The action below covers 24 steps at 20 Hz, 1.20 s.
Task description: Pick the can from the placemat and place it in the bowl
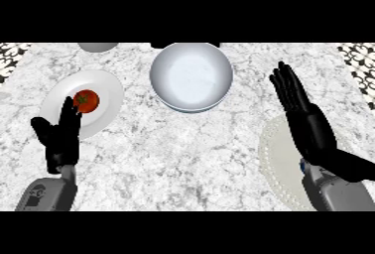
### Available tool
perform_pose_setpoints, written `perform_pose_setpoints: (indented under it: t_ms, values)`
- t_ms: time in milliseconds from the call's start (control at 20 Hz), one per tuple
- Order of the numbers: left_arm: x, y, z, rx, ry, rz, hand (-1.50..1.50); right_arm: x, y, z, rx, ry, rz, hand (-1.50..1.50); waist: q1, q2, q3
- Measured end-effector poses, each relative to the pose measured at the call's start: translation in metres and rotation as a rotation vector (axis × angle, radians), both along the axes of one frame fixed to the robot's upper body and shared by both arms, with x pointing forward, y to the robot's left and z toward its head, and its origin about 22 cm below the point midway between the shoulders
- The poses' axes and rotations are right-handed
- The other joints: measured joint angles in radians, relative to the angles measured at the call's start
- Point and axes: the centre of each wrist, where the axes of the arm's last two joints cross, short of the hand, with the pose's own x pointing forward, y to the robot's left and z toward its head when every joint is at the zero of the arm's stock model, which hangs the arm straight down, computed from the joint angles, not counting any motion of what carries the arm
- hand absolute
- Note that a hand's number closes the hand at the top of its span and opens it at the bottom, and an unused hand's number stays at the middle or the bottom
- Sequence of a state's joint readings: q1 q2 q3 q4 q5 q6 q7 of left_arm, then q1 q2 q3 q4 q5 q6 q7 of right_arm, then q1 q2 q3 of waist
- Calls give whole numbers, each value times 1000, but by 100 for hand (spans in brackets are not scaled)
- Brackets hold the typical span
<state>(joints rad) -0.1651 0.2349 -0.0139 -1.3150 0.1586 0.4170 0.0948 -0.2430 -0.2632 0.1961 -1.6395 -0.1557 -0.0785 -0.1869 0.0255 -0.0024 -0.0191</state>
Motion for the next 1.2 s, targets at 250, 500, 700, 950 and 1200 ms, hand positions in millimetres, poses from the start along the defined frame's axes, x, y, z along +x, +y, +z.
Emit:
perform_pose_setpoints:
  t_ms: [250, 500, 700, 950, 1200]
  values:
    - [11, -5, 24, 108, -113, -105, 0, 9, -10, -6, 23, 90, 342, 150, 17, 15, 21]
    - [22, -15, 53, 213, -213, -234, 0, 24, -75, -13, -26, 137, 402, -150, 19, 28, 30]
    - [25, -17, 64, 253, -235, -290, 0, 29, -120, -11, 26, 121, 544, -150, 28, 32, 32]
    - [27, -20, 75, 273, -250, -319, 0, 37, -163, 32, -110, 96, 566, -150, 34, 28, 32]
    - [27, -25, 77, 273, -248, -332, 0, 40, -175, 82, -334, 81, 584, -150, 36, 24, 31]
